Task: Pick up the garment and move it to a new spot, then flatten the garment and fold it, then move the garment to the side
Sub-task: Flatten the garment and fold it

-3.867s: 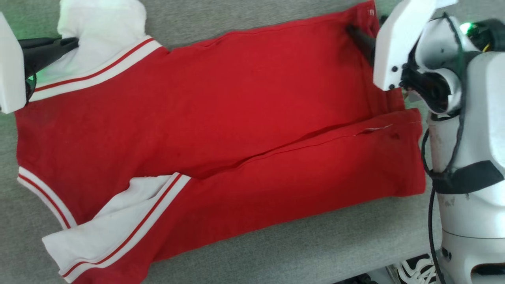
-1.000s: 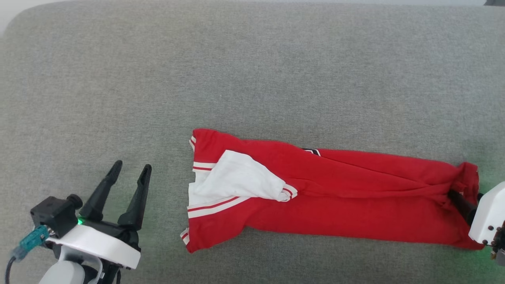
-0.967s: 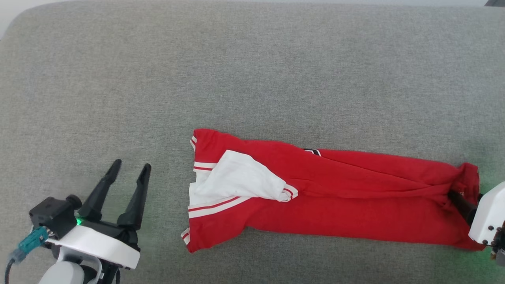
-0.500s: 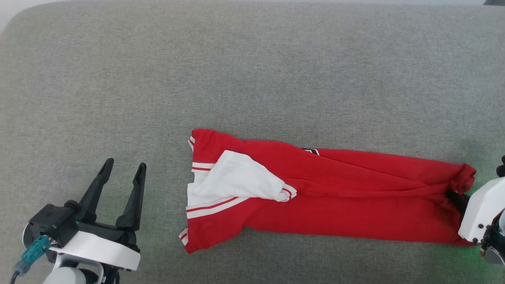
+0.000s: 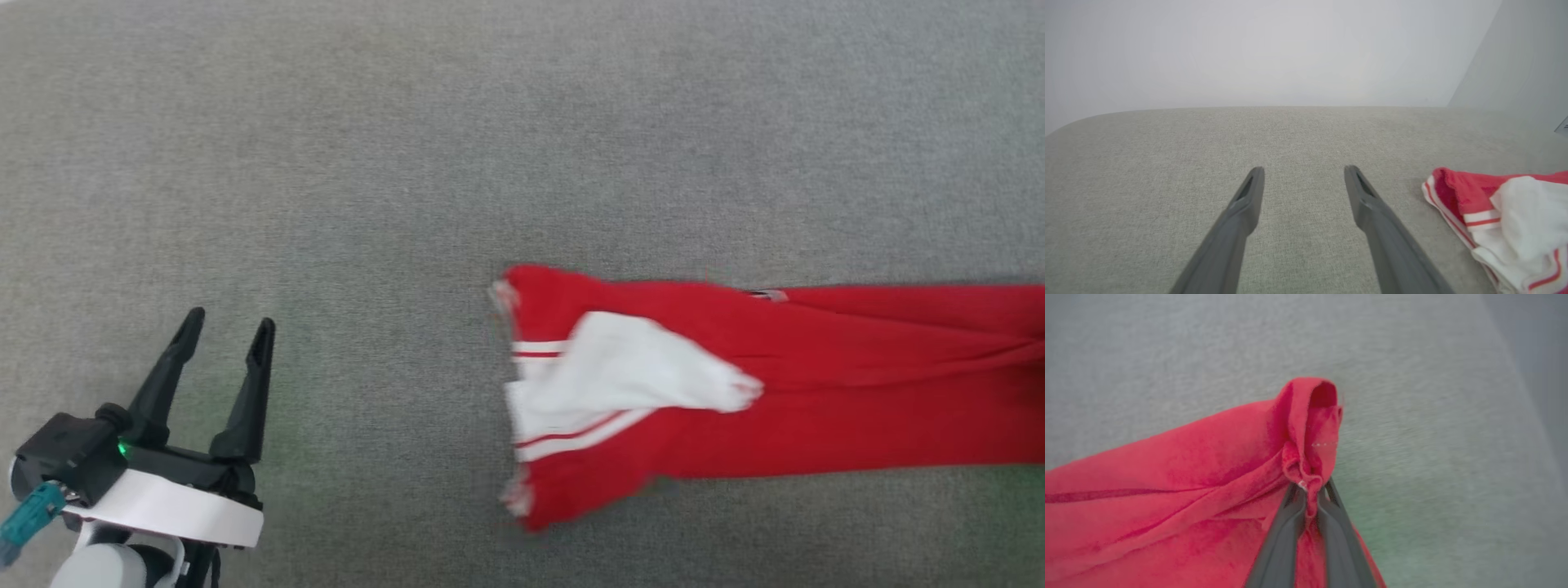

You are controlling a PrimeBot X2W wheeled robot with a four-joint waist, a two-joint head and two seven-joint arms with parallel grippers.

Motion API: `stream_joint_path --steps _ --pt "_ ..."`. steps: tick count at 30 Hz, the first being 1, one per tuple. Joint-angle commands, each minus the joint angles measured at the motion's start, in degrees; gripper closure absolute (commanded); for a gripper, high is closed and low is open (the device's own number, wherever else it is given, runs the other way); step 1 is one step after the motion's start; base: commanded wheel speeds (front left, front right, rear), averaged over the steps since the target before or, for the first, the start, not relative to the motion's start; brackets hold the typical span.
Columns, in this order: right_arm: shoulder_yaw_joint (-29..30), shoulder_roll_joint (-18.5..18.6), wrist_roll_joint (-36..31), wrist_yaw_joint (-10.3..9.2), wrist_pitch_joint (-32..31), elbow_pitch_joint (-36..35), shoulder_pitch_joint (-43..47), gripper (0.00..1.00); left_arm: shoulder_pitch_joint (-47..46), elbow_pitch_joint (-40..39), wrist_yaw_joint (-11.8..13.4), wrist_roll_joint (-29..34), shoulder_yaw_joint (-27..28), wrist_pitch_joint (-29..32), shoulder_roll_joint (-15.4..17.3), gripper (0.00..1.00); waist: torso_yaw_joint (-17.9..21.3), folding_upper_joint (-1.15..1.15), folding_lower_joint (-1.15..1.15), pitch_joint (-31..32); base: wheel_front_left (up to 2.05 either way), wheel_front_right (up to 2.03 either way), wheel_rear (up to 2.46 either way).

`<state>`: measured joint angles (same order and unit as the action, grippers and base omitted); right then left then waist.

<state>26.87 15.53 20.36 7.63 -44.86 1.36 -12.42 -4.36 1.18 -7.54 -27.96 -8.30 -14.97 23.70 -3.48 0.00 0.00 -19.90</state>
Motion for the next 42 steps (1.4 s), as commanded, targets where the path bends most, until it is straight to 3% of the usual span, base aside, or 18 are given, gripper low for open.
stream_joint_path --steps 1,8,14,23,27,35,42 --pt "2.7 1.5 -1.3 -0.25 0.1 -0.6 -1.1 1.00 -0.3 -0.5 0.1 -0.1 0.3 -0.3 0.5 0.00 0.7 0.00 0.00 -0.6 0.00 0.00 0.00" --pt "11.3 3.1 -4.0 -0.20 -0.8 -2.0 -3.0 1.00 -0.6 -0.1 0.1 0.4 -0.2 -0.3 1.1 0.00 1.2 0.00 0.00 -0.4 0.00 0.00 0.00" --pt "7.8 3.3 -1.9 -0.19 -3.4 -3.9 -1.1 1.00 0.3 0.6 0.1 0.8 -0.5 -0.3 0.6 0.00 1.1 0.00 0.00 1.1 0.00 0.00 0.00" --pt "-11.0 2.1 1.8 -0.17 -10.3 -17.2 3.5 1.00 2.1 2.0 0.1 0.7 -1.0 -0.3 -0.3 0.00 0.5 0.00 0.00 3.3 0.00 0.00 0.00" --pt "-23.2 2.1 2.3 -0.16 -11.9 -20.9 2.5 1.00 2.1 2.5 0.1 0.4 -1.8 -0.3 -0.7 0.00 -0.3 0.00 0.00 4.1 0.00 0.00 0.00" --pt "-38.5 -0.7 2.3 -0.16 -11.7 -18.1 -2.4 1.00 1.0 3.0 0.1 0.4 -3.2 -0.3 -1.6 0.00 -2.1 0.00 0.00 3.8 0.00 0.00 0.00" --pt "-45.2 -1.9 2.6 -0.16 -8.6 -9.6 -6.1 1.00 -0.7 3.5 0.1 -0.4 -4.3 -0.3 -1.8 0.00 -3.9 0.00 0.00 2.4 0.00 0.00 0.00"
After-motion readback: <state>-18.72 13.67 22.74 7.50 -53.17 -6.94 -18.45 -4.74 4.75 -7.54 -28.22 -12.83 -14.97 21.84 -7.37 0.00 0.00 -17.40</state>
